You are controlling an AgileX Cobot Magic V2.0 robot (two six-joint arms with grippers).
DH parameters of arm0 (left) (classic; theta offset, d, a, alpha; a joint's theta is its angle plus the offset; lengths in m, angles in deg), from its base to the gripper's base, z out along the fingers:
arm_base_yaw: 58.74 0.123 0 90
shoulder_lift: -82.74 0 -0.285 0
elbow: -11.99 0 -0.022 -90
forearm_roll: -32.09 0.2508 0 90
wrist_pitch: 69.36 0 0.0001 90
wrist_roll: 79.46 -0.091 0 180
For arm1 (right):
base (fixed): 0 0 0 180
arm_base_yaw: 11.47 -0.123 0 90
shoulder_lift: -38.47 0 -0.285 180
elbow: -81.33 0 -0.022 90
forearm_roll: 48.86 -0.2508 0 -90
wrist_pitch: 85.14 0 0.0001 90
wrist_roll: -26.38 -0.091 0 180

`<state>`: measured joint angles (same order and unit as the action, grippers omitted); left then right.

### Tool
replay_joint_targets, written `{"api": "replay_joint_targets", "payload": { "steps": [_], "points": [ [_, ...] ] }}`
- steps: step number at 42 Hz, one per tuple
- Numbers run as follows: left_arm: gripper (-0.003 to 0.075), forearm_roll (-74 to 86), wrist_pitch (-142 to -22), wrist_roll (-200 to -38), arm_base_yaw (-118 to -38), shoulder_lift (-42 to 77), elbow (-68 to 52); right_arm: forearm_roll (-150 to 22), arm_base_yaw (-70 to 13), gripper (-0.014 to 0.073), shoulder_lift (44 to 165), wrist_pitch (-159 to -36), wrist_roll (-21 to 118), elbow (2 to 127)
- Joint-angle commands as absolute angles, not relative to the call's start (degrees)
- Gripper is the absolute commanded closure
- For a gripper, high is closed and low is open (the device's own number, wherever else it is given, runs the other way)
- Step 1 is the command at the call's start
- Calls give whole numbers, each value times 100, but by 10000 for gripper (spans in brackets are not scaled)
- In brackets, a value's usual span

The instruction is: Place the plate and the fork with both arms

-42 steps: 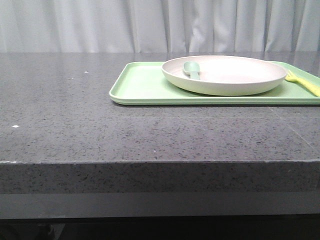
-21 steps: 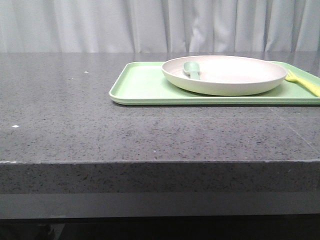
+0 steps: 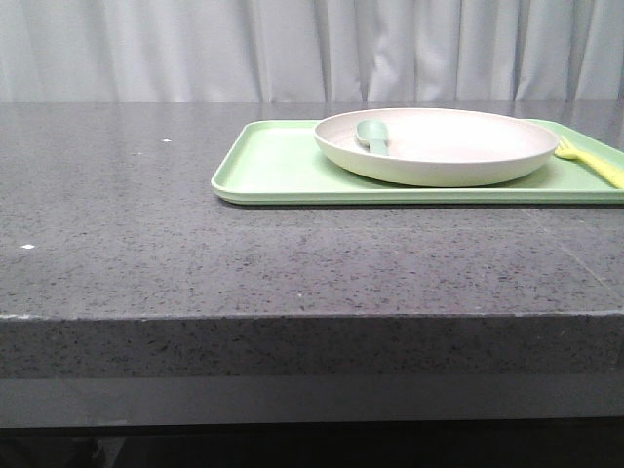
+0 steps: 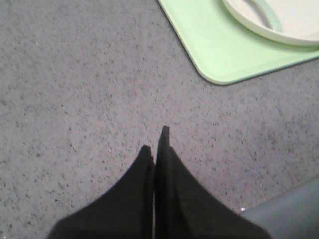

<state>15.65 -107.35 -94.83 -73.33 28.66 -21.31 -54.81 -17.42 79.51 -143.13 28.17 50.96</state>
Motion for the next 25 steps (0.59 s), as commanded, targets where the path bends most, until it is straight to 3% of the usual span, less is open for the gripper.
{"api": "replay_joint_targets", "payload": {
  "steps": [1, 16, 25],
  "points": [
    [738, 1624, -9925, -9444, -7233, 3432, -2179, -5505, -1742, 662, 7957, -13994, 2869, 5222],
    [738, 1767, -8185, -9444, -6205, 6382, -4576, -5505, -1742, 662, 7957, -13994, 2869, 5222],
    [738, 1684, -7495, -9444, -6076, 7411, -5645, -5505, -1742, 662, 7957, -13994, 2869, 5222]
  ]
}}
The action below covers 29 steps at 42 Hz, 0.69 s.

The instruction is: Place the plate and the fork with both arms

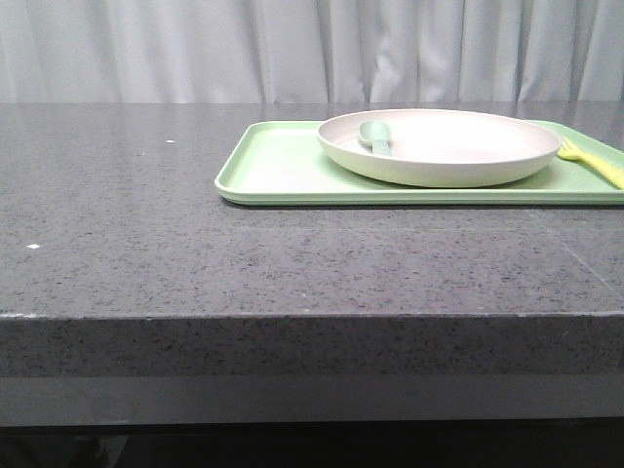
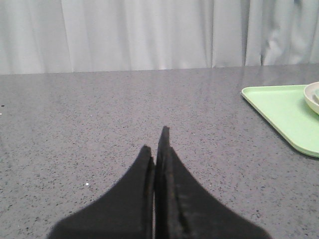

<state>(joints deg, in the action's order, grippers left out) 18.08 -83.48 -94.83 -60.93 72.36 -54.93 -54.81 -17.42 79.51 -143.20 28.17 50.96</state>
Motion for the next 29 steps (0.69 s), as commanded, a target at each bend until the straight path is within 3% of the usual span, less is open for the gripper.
{"api": "replay_joint_targets", "payload": {
  "steps": [1, 8, 29],
  "points": [
    [738, 1684, -7415, -9389, -6076, 7442, -5740, -5505, -1742, 662, 7957, -13994, 2869, 5222],
    [738, 3311, -6470, -7304, -6088, 7602, -6440, -5505, -1742, 662, 7957, -13994, 2869, 5222],
    [738, 3334, -6781, -7388, -6088, 7662, -6579, -5505, -1742, 662, 7962, -14020, 2869, 5222]
  ]
}}
